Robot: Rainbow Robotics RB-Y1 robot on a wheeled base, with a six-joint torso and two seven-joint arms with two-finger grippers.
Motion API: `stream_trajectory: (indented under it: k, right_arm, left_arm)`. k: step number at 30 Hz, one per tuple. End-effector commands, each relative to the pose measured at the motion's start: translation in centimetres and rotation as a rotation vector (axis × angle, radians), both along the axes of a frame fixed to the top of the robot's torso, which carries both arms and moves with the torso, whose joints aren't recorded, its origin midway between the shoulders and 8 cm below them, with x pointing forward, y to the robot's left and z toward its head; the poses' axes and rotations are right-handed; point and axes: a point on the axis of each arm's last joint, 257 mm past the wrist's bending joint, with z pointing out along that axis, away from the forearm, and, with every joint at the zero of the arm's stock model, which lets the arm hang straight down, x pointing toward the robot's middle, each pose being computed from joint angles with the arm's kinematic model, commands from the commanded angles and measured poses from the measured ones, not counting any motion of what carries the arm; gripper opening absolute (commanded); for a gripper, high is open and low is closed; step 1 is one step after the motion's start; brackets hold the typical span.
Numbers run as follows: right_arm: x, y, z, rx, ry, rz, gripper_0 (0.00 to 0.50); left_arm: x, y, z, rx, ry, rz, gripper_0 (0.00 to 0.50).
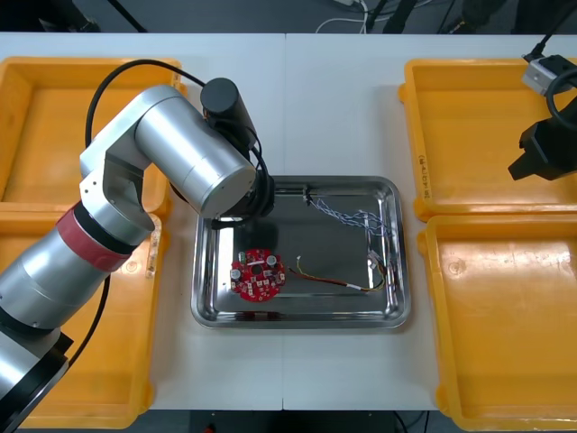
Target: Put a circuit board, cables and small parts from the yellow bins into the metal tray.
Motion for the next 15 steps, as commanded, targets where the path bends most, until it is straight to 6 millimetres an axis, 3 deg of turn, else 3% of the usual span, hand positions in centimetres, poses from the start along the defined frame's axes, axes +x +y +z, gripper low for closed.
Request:
stream_trajectory:
  k: [1,6,15]
  right_arm:
    - [-0.6,-3.4,1.4,-0.007,-0.031,-0.117,0.500]
    - [-1.6,-5.0,0.4,-0.006,-0.005,-0.154,0.500]
    - [-2.4,-5.7,-1.2,0.012,0.029,-0.215,0.500]
  left_arm:
    - [-0.9,-2.1,-0.8,-0.025,-0.003,-0.013,0.000]
    - [-0.2,-2.3,-1.9,-0.035,-0.006,-0.006,0.001]
    - [0.5,-2.2,-2.7,-0.044,-0.016,0.001,0.000]
